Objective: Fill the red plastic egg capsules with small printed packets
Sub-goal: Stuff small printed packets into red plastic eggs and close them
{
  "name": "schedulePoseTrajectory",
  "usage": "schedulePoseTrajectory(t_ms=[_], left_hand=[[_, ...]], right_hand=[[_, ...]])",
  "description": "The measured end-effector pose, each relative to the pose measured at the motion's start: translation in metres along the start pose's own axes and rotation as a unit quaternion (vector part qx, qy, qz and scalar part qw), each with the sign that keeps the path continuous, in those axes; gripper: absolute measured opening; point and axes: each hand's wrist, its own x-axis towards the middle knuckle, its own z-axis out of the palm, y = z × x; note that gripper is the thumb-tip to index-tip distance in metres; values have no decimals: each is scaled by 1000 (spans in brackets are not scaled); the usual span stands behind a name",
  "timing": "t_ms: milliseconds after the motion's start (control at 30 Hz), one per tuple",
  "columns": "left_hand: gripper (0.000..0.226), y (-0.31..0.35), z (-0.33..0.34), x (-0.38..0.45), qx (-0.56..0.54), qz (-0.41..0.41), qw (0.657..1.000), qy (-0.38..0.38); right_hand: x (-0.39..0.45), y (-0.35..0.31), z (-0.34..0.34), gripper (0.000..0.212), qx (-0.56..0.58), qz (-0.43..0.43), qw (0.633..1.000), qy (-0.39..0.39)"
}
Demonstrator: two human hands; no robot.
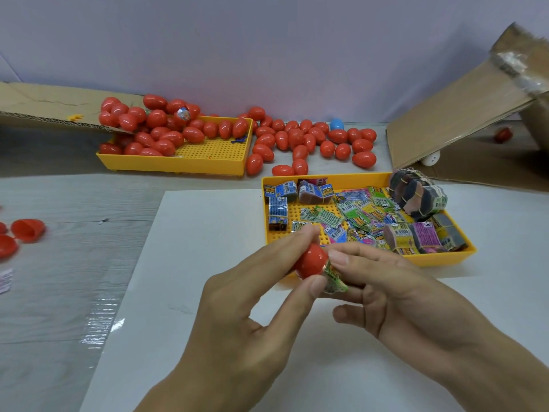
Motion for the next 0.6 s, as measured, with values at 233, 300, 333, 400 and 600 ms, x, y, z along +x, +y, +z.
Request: schedulePoseTrajectory(t_ms=[233,300,333,400,600], left_hand=[[44,-1,0,0,6,7,1000,0],[42,-2,1,0,-3,6,1000,-2],[41,-2,2,0,-2,9,1000,-1],[40,-2,2,0,5,14,1000,0],[41,-4,0,1,-42,-46,998,-26]], right_hand=[[1,2,-2,44,66,26,997,-5],[1,2,-1,40,76,23,997,-12],[0,1,-1,40,75,21,997,-15],[0,1,0,38,74,23,997,-21],[0,2,2,29,68,21,997,12]])
